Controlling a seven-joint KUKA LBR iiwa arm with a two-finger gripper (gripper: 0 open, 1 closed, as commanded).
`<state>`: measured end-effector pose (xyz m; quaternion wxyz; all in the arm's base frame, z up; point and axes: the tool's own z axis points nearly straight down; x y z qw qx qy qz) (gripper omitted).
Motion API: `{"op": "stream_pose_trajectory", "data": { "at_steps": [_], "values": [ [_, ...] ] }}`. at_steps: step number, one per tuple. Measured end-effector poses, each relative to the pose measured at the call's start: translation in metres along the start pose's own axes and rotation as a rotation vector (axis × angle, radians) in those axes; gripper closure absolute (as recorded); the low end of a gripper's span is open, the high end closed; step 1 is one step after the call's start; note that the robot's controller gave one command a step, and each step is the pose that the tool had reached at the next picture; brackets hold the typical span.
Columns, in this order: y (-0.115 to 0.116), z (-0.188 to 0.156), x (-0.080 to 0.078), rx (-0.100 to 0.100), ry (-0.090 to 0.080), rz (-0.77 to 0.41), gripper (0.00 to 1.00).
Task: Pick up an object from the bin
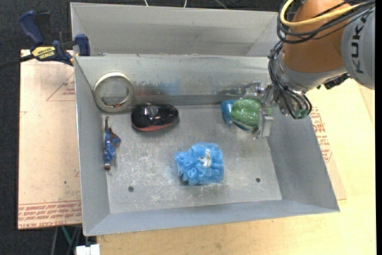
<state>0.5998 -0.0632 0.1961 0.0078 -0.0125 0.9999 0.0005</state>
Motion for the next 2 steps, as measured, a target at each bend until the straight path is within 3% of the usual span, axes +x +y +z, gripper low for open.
{"op": "stream_pose_trajectory", "data": {
  "at_steps": [1, 2],
  "values": [
    [-0.006, -0.027, -0.014, 0.002, -0.014, -0.071, 1.00],
    [-0.018, -0.035, 0.006, 0.001, -0.013, -0.234, 1.00]
  ]
}}
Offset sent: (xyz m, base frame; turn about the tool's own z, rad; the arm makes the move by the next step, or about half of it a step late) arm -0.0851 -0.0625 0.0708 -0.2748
